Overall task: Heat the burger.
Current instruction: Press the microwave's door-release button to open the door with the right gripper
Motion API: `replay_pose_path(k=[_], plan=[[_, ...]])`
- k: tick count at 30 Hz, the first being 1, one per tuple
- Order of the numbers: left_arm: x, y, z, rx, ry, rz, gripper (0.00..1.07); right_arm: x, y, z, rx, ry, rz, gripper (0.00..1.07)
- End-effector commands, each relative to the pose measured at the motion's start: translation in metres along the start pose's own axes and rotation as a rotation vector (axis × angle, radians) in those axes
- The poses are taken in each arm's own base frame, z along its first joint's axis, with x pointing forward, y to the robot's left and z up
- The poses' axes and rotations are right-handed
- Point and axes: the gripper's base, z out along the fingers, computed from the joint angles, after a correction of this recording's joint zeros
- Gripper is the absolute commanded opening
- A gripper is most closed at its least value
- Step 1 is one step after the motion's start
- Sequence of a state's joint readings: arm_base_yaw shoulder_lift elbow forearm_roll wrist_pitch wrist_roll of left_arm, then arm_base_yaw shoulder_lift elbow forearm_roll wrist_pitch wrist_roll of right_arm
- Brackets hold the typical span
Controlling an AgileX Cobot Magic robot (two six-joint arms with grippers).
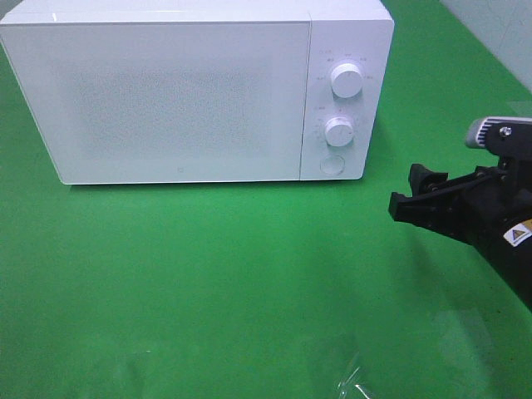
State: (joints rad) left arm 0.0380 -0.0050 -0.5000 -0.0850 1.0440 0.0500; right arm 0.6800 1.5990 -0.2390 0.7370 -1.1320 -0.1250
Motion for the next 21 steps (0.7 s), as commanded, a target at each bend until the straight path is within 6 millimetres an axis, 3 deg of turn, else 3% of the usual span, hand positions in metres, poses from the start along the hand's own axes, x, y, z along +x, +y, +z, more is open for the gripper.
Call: replay_pose_path(k=[1, 11, 21], plan=[[0.002, 0.0, -0.002, 0.002, -0.022, -0.003, 1.01, 0.001, 0.018, 0.001, -0.005, -0.025, -0.023, 0.69], [0.002, 0.0, -0.002, 0.002, -0.022, -0.003, 1.01, -0.004, 0.061, 0.011, -0.091, -0.044, -0.084, 0.69], [0.002, 0.0, -0.002, 0.002, -0.022, -0.003, 1.01, -0.007, 0.076, 0.02, -0.116, -0.011, 0.026, 0.69]])
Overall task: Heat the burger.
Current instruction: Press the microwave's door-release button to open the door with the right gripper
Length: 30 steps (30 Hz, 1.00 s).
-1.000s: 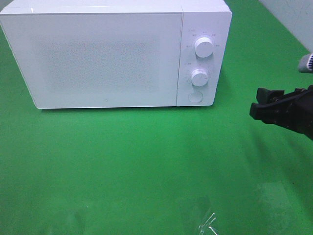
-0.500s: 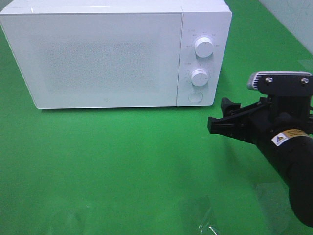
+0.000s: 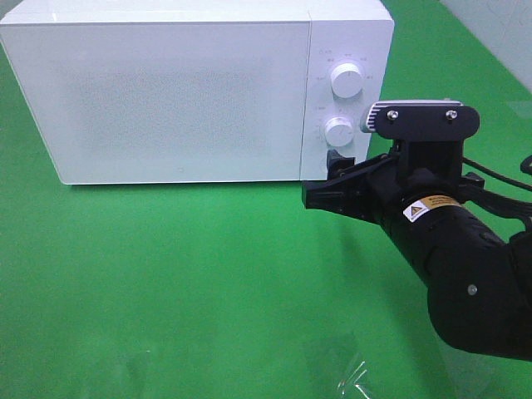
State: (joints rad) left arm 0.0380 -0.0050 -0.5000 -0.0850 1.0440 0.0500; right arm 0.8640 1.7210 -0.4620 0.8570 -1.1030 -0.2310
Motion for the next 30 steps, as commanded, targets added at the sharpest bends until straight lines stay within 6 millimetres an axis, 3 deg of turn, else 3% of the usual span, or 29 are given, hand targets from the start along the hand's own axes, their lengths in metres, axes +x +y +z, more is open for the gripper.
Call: replay_pose_path(k=[1, 2, 7, 9, 12, 13, 16, 18, 21, 25, 30], plan=[[0.002, 0.0, -0.002, 0.002, -0.022, -0.003, 1.01, -0.002, 0.005, 0.003, -0.015, 0.0, 0.135, 0.69], [0.002, 0.0, -0.002, 0.002, -0.022, -0.003, 1.01, -0.002, 0.005, 0.003, -0.016, 0.008, 0.248, 0.68], [0.002, 0.0, -0.002, 0.002, -0.022, -0.003, 1.01, 0.001, 0.006, 0.003, -0.016, 0.043, 0.429, 0.64], [0.002, 0.0, -0.002, 0.002, -0.022, -0.003, 1.01, 0.007, 0.007, 0.002, -0.004, 0.109, 0.695, 0.54], [0.002, 0.0, -0.002, 0.002, -0.022, -0.003, 1.01, 0.008, 0.008, 0.002, 0.002, 0.119, 0.769, 0.52], [0.002, 0.0, -0.002, 0.002, -0.022, -0.003, 1.01, 0.009, 0.008, 0.002, 0.013, 0.136, 0.901, 0.45], [0.002, 0.0, -0.002, 0.002, -0.022, -0.003, 1.01, 0.009, 0.008, 0.002, 0.022, 0.138, 1.022, 0.36], [0.002, 0.0, -0.002, 0.002, -0.022, -0.003, 1.01, 0.009, 0.008, 0.002, 0.037, 0.138, 1.224, 0.2], [0.002, 0.0, -0.002, 0.002, -0.022, -0.003, 1.01, 0.009, 0.008, 0.002, 0.042, 0.138, 1.287, 0.17], [0.002, 0.0, -0.002, 0.002, -0.022, -0.003, 1.01, 0.009, 0.007, 0.002, 0.055, 0.133, 1.385, 0.02], [0.002, 0.0, -0.002, 0.002, -0.022, -0.003, 1.01, 0.009, 0.006, 0.003, 0.064, 0.128, 1.403, 0.0]])
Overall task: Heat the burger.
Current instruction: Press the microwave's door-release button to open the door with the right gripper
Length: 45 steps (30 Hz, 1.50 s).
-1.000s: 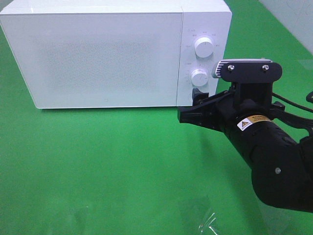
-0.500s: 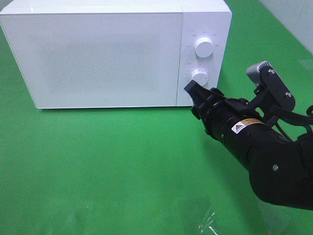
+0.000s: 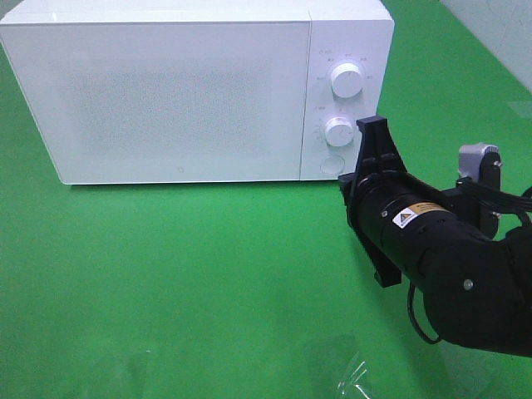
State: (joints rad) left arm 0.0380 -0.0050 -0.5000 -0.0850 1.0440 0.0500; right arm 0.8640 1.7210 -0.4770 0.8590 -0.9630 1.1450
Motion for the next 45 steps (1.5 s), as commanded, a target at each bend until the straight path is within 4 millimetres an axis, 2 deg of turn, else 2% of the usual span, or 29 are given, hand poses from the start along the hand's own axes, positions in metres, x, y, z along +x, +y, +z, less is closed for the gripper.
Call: replay_pose_path(k=[1, 5, 8, 9, 14, 15, 30, 38, 42, 45], plan=[[0.002, 0.0, -0.002, 0.002, -0.022, -0.003, 1.01, 0.0, 0.0, 0.001, 0.004, -0.004, 0.02, 0.0], [0.002, 0.0, -0.002, 0.002, -0.022, -0.003, 1.01, -0.001, -0.002, 0.005, 0.014, -0.024, 0.026, 0.0], [0.002, 0.0, -0.002, 0.002, -0.022, -0.003, 1.01, -0.002, -0.006, 0.017, 0.031, -0.024, 0.026, 0.0], [0.002, 0.0, -0.002, 0.002, -0.022, -0.003, 1.01, -0.003, -0.01, 0.027, 0.049, -0.024, 0.059, 0.0], [0.002, 0.0, -0.002, 0.002, -0.022, -0.003, 1.01, -0.005, -0.013, 0.039, 0.055, -0.016, 0.094, 0.0], [0.002, 0.0, -0.002, 0.002, -0.022, -0.003, 1.01, -0.006, -0.014, 0.048, 0.054, -0.012, 0.108, 0.0], [0.002, 0.0, -0.002, 0.002, -0.022, -0.003, 1.01, -0.019, -0.014, 0.106, 0.063, -0.054, 0.153, 0.0], [0.002, 0.0, -0.002, 0.002, -0.022, -0.003, 1.01, -0.017, -0.016, 0.118, 0.069, -0.06, 0.17, 0.0], [0.002, 0.0, -0.002, 0.002, -0.022, -0.003, 1.01, -0.02, -0.016, 0.132, 0.063, -0.073, 0.178, 0.0], [0.002, 0.0, -0.002, 0.002, -0.022, -0.003, 1.01, -0.02, -0.015, 0.133, 0.058, -0.073, 0.181, 0.0]])
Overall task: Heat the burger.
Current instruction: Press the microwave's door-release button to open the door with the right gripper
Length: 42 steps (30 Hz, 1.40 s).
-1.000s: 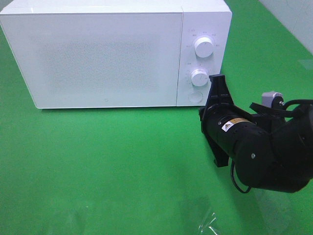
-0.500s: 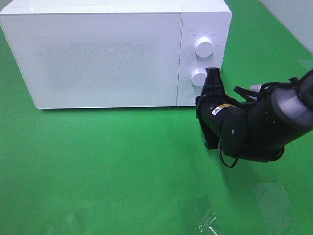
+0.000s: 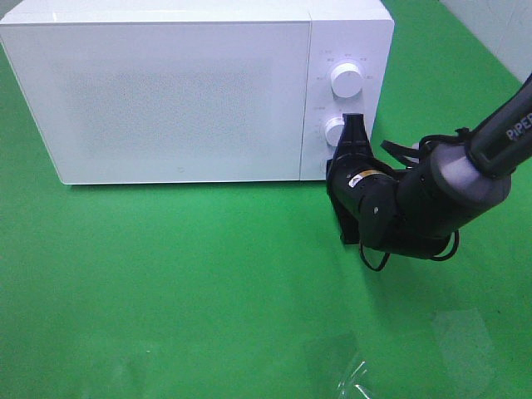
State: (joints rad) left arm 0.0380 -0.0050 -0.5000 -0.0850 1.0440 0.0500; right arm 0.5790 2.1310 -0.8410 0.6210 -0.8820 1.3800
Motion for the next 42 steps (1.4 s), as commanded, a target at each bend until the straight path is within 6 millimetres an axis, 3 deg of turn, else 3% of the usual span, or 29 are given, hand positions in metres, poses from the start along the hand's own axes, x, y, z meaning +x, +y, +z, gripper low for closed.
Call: replay_pose_path(k=[1, 22, 35, 42], plan=[[0.002, 0.0, -0.002, 0.002, -0.022, -0.003, 1.01, 0.002, 0.005, 0.007, -0.018, 0.005, 0.012, 0.0], [0.002, 0.0, -0.002, 0.002, -0.022, -0.003, 1.01, -0.014, 0.015, 0.01, -0.14, -0.096, 0.08, 0.0], [0.002, 0.0, -0.002, 0.002, -0.022, -0.003, 1.01, -0.007, 0.054, 0.018, -0.421, -0.113, 0.124, 0.0], [0.002, 0.0, -0.002, 0.002, -0.022, -0.003, 1.01, -0.002, 0.056, 0.033, -0.46, -0.093, 0.119, 0.0]])
